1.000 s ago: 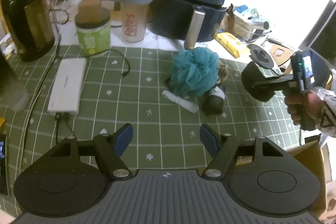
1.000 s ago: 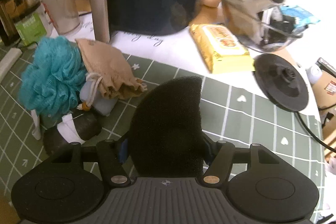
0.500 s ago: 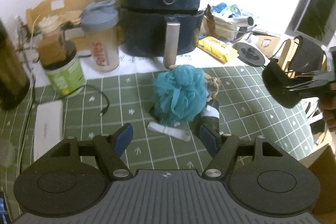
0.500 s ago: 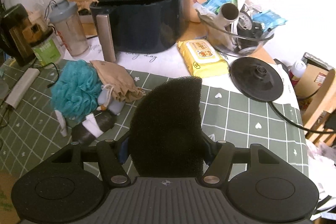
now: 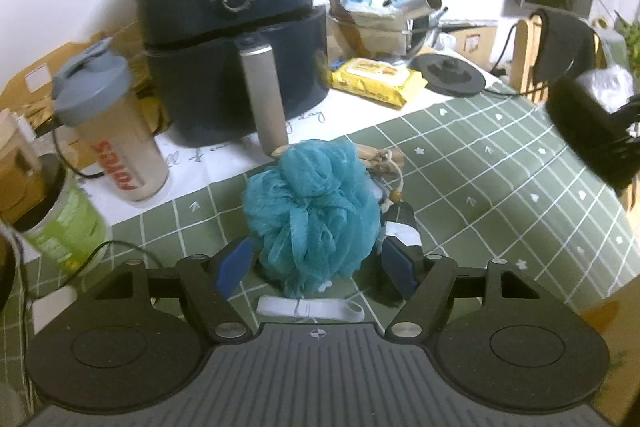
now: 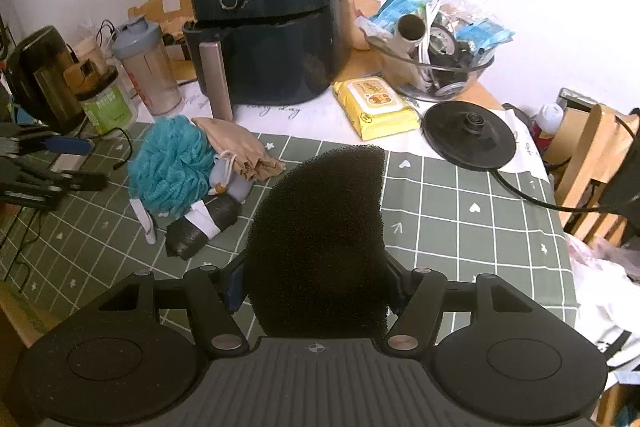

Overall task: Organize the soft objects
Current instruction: 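Grasp the blue mesh loofah with the left tool while the right tool holds the sponge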

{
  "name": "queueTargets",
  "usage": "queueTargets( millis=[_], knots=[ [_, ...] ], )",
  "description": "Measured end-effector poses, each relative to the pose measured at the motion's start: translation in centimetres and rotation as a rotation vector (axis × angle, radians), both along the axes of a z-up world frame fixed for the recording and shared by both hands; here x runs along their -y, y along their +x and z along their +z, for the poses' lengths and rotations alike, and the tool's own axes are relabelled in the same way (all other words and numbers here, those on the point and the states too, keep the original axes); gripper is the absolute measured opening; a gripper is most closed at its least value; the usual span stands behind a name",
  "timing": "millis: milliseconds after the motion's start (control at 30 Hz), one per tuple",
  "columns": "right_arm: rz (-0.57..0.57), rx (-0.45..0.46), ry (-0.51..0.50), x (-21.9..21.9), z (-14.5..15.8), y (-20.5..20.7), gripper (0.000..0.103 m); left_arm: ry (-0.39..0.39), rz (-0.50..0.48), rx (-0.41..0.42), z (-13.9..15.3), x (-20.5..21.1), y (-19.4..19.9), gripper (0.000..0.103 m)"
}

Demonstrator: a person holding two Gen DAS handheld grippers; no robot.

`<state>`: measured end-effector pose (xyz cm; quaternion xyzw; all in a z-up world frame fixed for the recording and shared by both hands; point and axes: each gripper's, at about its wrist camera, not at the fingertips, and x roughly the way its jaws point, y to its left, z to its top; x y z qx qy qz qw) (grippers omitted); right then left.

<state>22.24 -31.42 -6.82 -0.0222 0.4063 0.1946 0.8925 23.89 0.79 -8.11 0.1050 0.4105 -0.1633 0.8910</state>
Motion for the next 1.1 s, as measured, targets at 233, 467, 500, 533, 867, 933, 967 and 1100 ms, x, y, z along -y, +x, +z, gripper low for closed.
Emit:
queueTargets(
  millis=[233, 467, 500, 533, 867, 933, 967, 1100],
  knots=[
    [-0.045, 0.005, 0.033, 1.1, 0.7, -1.8, 0.067, 0.027, -0.029, -0.035, -2.8, 1.0, 2.4, 0.071],
    [-0.082, -0.005, 0.043, 2.0, 0.6, -3.4, 0.067, 0.076, -0.054, -0.055, -5.1, 2.3, 3.6, 0.071],
    [-0.087, -0.007, 0.045, 2.1, 0.6, -3.6, 0.067, 0.092, -0.054, -0.050, -5.3, 2.5, 3.6, 0.072],
    [-0.091, -0.008, 0.047, 2.2, 0.6, -3.7, 0.067, 0.107, -0.054, -0.044, -5.5, 2.6, 3.6, 0.072],
    [-0.103, -0.007, 0.060, 2.9, 0.7, -4.5, 0.067, 0.086, 0.022, -0.034, -4.6, 1.6, 3.9, 0.016],
    [-0.099, -0.005, 0.062, 2.9, 0.8, -4.6, 0.067, 0.073, 0.033, -0.025, -4.0, 1.2, 3.9, 0.013],
    [-0.096, -0.004, 0.063, 2.8, 0.8, -4.6, 0.067, 0.066, 0.039, -0.023, -3.8, 1.0, 3.9, 0.012],
    [-0.083, -0.001, 0.065, 2.7, 1.0, -4.7, 0.067, 0.030, 0.063, -0.019, -2.5, 0.2, 3.8, 0.010]
  ],
)
